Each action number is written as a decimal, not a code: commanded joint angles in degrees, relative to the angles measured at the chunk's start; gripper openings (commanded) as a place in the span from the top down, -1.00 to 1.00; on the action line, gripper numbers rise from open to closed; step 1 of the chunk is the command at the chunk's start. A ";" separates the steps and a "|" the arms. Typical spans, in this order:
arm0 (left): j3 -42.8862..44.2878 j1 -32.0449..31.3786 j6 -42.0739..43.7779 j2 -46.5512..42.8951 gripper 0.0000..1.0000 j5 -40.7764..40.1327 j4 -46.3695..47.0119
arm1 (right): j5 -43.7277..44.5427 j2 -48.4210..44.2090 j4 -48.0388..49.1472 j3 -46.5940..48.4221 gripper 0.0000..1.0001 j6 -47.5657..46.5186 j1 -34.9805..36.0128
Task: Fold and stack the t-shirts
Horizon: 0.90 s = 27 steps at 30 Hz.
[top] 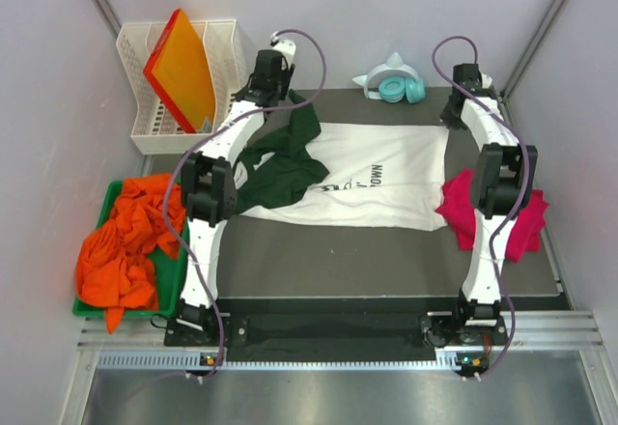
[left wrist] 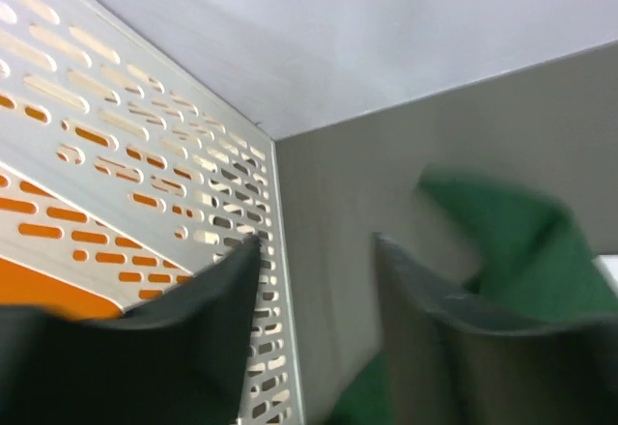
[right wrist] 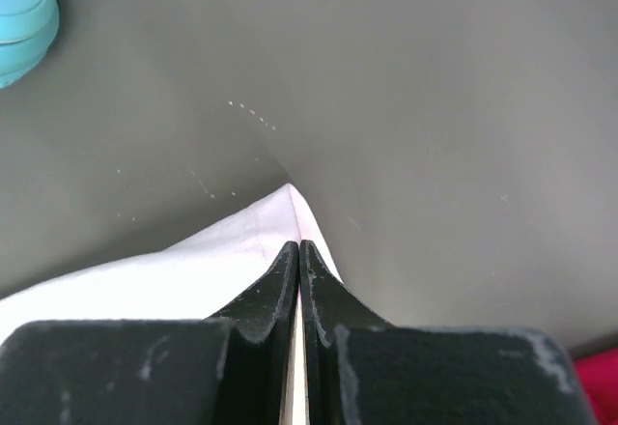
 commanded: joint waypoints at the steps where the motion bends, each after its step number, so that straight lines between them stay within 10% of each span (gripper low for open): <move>1: -4.52 -0.02 -1.50 -5.93 -0.30 2.31 5.76 | 0.79 0.26 1.38 3.54 1.00 -0.05 0.04; 14: -24.72 -1.07 -4.05 -17.09 -0.33 14.87 1.98 | 1.22 -0.27 1.99 1.25 1.00 -0.66 1.45; 27: -27.20 -5.37 -2.47 -15.34 -0.39 22.44 -0.14 | 1.84 -1.24 2.34 -0.42 1.00 -1.10 1.54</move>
